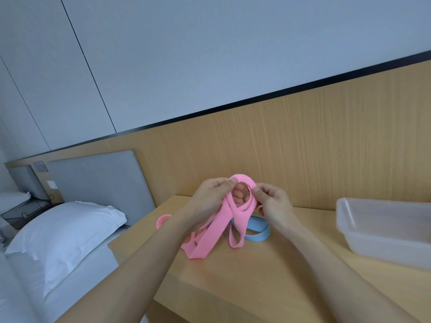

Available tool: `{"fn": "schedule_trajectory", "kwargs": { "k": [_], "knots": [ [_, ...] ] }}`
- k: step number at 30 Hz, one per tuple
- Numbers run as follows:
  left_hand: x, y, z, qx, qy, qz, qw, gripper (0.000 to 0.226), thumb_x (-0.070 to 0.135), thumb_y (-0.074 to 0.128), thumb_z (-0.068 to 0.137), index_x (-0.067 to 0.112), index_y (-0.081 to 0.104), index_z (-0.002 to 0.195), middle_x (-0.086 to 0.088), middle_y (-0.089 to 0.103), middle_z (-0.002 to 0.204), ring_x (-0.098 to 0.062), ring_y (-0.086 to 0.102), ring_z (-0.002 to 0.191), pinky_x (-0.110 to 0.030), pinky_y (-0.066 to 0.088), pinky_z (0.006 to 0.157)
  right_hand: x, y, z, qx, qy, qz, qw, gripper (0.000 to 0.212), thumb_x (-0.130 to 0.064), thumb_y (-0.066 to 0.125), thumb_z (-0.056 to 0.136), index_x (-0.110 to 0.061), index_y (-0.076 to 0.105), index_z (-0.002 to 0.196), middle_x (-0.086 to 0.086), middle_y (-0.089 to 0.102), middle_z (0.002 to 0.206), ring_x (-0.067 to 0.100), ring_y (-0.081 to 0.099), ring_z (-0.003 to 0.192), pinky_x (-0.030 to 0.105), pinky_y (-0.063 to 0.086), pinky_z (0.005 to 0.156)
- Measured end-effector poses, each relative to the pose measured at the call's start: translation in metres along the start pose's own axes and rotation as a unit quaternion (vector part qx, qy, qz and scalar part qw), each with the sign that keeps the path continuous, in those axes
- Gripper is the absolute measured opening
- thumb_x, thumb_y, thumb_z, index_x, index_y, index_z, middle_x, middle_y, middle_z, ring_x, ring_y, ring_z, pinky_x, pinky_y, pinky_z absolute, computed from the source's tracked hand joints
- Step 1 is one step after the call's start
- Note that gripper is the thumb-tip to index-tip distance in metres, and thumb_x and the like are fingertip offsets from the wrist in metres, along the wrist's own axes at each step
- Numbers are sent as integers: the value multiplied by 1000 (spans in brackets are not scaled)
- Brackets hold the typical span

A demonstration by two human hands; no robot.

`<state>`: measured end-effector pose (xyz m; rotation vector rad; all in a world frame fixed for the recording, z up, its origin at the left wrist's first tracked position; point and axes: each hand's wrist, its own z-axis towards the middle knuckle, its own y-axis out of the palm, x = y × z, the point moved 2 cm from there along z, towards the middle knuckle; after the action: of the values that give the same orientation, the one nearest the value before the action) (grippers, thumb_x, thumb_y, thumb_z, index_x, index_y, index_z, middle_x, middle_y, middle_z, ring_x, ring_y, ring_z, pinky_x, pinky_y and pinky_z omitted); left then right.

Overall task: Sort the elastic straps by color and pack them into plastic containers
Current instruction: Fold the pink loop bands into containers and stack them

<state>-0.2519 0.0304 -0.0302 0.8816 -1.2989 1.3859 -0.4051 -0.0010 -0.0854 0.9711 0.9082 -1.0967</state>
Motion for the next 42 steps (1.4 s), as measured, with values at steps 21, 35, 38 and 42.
{"fn": "schedule_trajectory", "kwargs": {
  "k": [21, 35, 38, 42],
  "knots": [
    [-59, -77, -13, 12, -169, 295, 940, 37, -2, 71, 75, 8, 69, 111, -14, 66, 112, -20, 60, 97, -40, 52, 97, 23, -10, 9, 75, 46, -25, 996, 39, -11, 44, 107, -14, 64, 74, 2, 61, 70, 18, 49, 69, 31, 37, 64],
    [-71, -77, -22, -8, -119, 345, 931, 17, 16, 75, 89, 16, 73, 106, 1, 71, 109, -9, 63, 92, -13, 48, 74, 26, -10, 9, 70, 45, -37, 996, 36, -11, 44, 107, -12, 66, 79, 12, 61, 80, 22, 49, 76, 33, 36, 66],
    [-74, -78, -19, 25, -96, 317, 943, 4, 12, 71, 92, 11, 75, 93, -3, 75, 101, -7, 64, 83, -15, 50, 70, 25, -9, 8, 67, 46, -37, 996, 34, -12, 44, 107, -10, 66, 81, 12, 61, 81, 21, 49, 76, 33, 36, 69],
    [-72, -80, -16, 36, -110, 307, 945, 5, 10, 68, 90, 14, 68, 91, -4, 71, 95, -14, 61, 80, -28, 49, 70, 24, -9, 6, 67, 43, -37, 996, 35, -11, 44, 107, -10, 66, 79, 9, 59, 76, 19, 47, 70, 32, 35, 62]
  ]
}}
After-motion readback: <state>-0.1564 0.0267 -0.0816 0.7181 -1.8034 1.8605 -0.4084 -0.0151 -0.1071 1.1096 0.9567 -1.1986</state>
